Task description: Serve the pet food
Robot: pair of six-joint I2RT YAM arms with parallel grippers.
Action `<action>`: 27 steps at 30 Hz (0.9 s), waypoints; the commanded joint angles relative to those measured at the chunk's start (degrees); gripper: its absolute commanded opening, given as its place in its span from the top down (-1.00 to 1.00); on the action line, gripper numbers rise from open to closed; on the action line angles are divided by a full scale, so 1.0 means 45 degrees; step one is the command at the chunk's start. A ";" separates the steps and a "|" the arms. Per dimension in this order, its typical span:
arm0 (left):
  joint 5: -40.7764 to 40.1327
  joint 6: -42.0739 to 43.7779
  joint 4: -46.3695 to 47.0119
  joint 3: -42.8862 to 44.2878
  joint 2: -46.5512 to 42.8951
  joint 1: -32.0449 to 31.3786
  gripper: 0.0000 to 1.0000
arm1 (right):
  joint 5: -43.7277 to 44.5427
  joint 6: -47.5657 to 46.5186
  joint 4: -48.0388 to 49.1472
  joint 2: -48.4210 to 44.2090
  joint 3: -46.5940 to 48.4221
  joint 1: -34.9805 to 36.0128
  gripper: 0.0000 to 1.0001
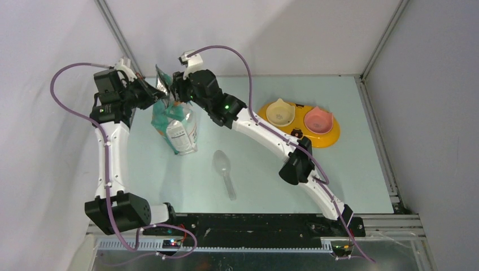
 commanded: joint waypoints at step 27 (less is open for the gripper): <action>-0.3565 0.3438 -0.3315 0.5931 0.0449 -0.1534 0.20 | -0.0003 -0.6678 0.0069 -0.3933 -0.2020 -0.0387 1.00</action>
